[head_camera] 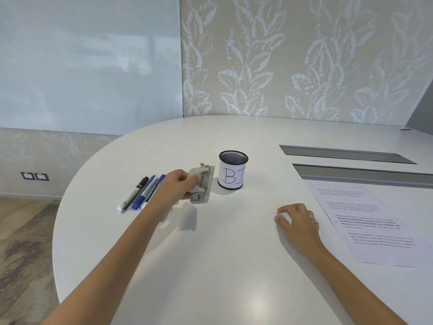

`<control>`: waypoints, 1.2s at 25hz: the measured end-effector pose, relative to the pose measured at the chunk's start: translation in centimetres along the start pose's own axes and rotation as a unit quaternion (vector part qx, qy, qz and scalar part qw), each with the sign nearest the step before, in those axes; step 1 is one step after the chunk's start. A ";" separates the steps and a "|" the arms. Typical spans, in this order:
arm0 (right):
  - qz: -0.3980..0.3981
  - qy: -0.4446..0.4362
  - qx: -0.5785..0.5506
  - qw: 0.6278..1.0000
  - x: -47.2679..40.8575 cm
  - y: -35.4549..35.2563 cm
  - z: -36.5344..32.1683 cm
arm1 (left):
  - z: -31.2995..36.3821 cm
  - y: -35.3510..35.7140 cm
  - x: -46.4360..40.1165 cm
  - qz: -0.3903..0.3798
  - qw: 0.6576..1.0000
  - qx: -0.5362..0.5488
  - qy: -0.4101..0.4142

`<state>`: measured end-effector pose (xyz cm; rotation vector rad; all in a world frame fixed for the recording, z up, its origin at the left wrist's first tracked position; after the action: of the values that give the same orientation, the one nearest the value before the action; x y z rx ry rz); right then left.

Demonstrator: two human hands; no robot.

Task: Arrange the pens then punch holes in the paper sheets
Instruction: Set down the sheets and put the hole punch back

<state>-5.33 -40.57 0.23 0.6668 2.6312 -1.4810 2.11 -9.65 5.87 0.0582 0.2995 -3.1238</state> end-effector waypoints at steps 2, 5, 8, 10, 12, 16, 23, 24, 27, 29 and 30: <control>-0.002 -0.004 0.002 1.000 0.0 0.0 0.0 | -0.4 0.3 0.2 0.064 0.986 -0.149 0.028; -0.001 -0.020 0.004 1.000 0.2 0.1 0.0 | -0.5 1.6 0.8 0.103 0.945 -0.305 0.060; 0.001 -0.028 -0.005 1.000 0.4 0.0 0.0 | -0.5 2.9 0.5 0.092 0.892 -0.436 0.072; -0.001 -0.030 -0.009 1.000 0.5 0.0 0.0 | -0.4 3.3 0.3 0.089 0.870 -0.481 0.058; 0.000 -0.033 -0.006 0.999 0.6 0.0 0.0 | -0.4 3.6 0.2 0.086 0.862 -0.498 0.046; -0.001 -0.037 -0.010 0.999 0.4 0.1 0.0 | -0.6 3.7 0.0 0.079 0.856 -0.509 0.040; -0.030 -0.118 -0.052 0.991 -1.1 1.1 -2.1 | -0.7 4.0 0.0 0.061 0.843 -0.531 0.059; -0.041 -0.134 -0.040 0.989 -1.4 1.3 -2.5 | -0.4 4.1 0.2 0.068 0.843 -0.530 0.065; -0.093 -0.223 0.011 0.970 -2.0 2.3 -3.5 | 0.5 4.9 1.5 0.110 0.817 -0.542 0.164; -0.153 -0.251 0.023 0.956 -2.4 2.7 -3.7 | 0.6 6.5 2.8 0.077 0.813 -0.512 0.266; -0.167 -0.265 0.034 0.949 -2.5 2.8 -3.7 | 0.3 7.4 3.6 0.038 0.812 -0.495 0.307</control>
<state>-1.39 -37.10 0.61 -0.1822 2.3425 -1.5533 -1.46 -16.99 4.62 1.0029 1.7689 -2.3445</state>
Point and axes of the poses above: each hand's wrist, its own x-axis away from the middle knuckle, its own y-axis out of the palm, z = x × y, the point moved 1 cm from there along -x, towards the middle knuckle, and after that the axes turned 2 degrees about z, right-handed, at the moved point
